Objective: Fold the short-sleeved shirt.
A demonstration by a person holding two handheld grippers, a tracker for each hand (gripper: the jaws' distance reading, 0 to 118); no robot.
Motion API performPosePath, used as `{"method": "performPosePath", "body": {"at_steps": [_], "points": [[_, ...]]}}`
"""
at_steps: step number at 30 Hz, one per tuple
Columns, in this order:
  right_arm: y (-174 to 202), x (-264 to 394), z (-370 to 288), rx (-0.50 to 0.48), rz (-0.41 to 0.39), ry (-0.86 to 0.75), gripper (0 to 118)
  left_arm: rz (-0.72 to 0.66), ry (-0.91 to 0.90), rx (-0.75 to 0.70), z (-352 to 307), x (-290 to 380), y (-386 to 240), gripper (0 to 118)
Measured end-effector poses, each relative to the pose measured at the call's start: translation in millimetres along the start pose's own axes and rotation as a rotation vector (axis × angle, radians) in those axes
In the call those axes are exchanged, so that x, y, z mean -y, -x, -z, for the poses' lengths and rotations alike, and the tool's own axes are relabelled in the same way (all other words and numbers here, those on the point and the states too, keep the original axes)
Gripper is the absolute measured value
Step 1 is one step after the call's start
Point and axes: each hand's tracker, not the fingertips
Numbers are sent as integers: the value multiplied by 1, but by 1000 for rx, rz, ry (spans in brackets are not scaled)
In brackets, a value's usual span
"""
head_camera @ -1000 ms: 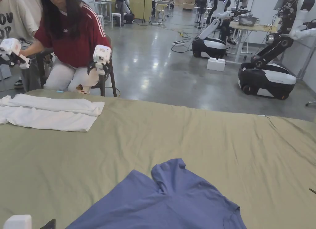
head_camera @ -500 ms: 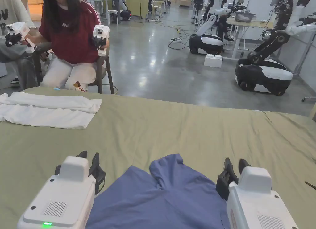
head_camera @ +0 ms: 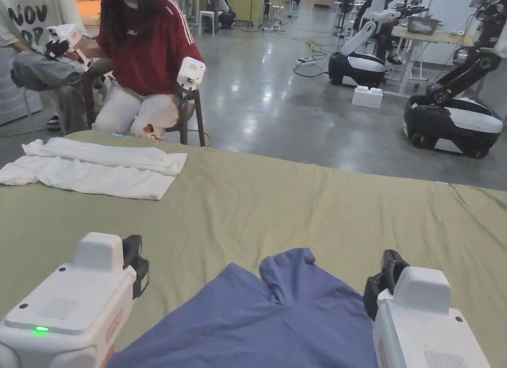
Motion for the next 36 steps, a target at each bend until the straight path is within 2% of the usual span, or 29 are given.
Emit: {"method": "performPosePath", "body": {"at_steps": [7, 8, 11, 14, 15, 17, 20, 22, 24, 25, 28, 29, 30, 31, 32, 33, 35, 36], "points": [[-4, 17, 9, -14, -24, 79, 0, -125, 391, -50, 38, 76, 99, 0], [-4, 20, 10, -13, -23, 90, 0, -150, 447, -71, 44, 89, 111, 7], [-4, 27, 14, -13, -29, 125, 0, -215, 592, -60, 57, 121, 132, 16], [-4, 34, 19, -16, -32, 162, 0, -293, 716, -47, 71, 148, 140, 53], [-4, 37, 20, -14, -33, 173, 0, -317, 740, -49, 76, 156, 142, 60], [-4, 42, 23, -13, -36, 195, 0, -327, 751, -71, 81, 164, 138, 63], [-4, 53, 29, -10, -39, 234, 0, -282, 800, -102, 86, 175, 124, 61], [-3, 58, 33, -12, -39, 257, 0, -240, 769, -131, 84, 168, 115, 60], [-4, 65, 41, -10, -44, 287, 0, -207, 764, -145, 87, 165, 112, 51], [-6, 68, 47, -13, -43, 300, 0, -183, 751, -148, 88, 164, 108, 44], [-12, 77, 84, -44, -44, 407, 0, -117, 724, -121, 88, 162, 98, 0], [-16, 81, 102, -62, -27, 447, 1, -128, 717, -89, 88, 163, 95, 0], [-19, 83, 121, -83, -22, 487, 6, -128, 722, -104, 87, 163, 92, 0], [-21, 85, 137, -92, -35, 526, 18, -121, 720, -103, 85, 163, 90, 0], [-23, 88, 161, -110, -27, 567, 39, -109, 696, -109, 79, 161, 89, 0], [-25, 92, 184, -122, -48, 614, 51, -101, 685, -120, 75, 161, 88, 0], [-29, 101, 223, -142, -46, 670, 64, -112, 676, -119, 68, 160, 88, 0], [-27, 106, 243, -154, -91, 705, 66, -123, 666, -116, 61, 157, 87, 0]]}}
